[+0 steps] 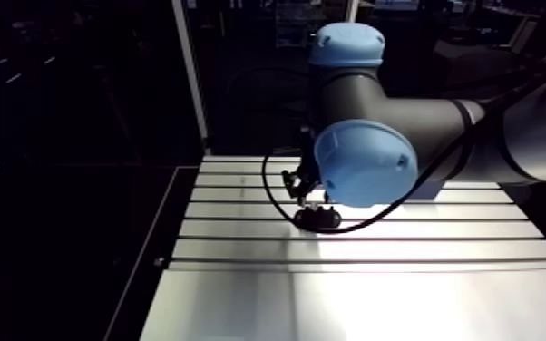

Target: Pick up the M10 bolt and insert it into the hex recess until seated.

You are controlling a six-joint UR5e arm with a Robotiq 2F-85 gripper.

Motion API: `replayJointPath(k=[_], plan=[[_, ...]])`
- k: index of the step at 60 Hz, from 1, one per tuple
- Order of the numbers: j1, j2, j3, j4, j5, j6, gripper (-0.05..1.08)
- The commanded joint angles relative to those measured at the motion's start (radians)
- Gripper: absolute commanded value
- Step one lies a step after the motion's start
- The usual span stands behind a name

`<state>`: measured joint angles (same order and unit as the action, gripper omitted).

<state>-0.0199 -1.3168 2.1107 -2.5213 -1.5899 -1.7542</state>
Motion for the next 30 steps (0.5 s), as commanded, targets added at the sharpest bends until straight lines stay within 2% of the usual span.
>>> replayJointPath(k=[1,30], plan=[[0.000,0.006,-0.001,0.000,0.000,0.000,0.44],[0.000,0.018,-0.002,-0.014,-0.001,0.011,0.50]])
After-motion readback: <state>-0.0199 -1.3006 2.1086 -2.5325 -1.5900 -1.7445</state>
